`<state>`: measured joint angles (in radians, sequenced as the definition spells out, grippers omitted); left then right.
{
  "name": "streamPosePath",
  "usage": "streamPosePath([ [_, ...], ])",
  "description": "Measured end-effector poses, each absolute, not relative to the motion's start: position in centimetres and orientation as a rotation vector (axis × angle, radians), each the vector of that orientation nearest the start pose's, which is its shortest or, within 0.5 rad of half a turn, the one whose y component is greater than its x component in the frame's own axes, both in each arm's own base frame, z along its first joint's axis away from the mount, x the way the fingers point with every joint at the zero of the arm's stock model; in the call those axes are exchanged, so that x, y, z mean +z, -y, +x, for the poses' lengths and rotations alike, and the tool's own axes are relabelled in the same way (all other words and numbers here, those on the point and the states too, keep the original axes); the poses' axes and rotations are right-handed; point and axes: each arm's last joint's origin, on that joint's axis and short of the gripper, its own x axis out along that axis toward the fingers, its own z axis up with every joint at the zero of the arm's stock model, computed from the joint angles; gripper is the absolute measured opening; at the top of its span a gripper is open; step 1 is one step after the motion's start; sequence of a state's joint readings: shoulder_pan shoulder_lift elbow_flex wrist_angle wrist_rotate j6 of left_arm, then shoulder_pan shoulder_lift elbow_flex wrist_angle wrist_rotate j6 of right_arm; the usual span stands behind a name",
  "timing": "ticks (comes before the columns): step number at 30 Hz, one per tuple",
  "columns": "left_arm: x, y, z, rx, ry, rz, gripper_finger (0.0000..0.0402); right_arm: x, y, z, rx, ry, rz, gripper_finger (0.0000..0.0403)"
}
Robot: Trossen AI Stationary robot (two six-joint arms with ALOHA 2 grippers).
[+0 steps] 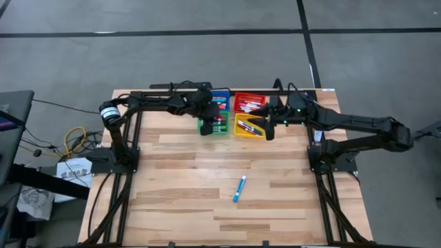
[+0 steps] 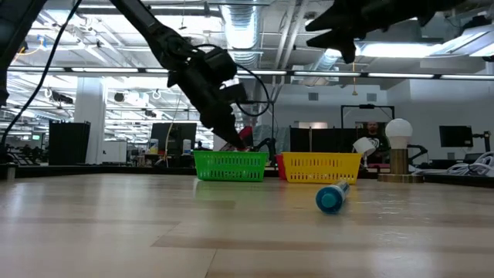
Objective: Pick & Place Markers
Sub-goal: Put the large red marker into the green basket
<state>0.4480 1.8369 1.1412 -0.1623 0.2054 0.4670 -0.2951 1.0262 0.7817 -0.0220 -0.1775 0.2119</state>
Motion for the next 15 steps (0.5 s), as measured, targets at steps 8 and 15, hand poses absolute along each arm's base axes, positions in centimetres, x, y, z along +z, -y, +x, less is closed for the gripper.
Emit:
streamPosePath([
  [8,17.1,-15.7,34.1,0.02,-0.889,0.15,0.006,29.0,5.7,19.8,-0.171,-0.212,0.253,0.0166],
  [15,17.1,-15.7,34.1,0.011,-0.89,0.169,0.006,28.9,5.2,17.0,-0.189,-0.099,0.257,0.0162],
])
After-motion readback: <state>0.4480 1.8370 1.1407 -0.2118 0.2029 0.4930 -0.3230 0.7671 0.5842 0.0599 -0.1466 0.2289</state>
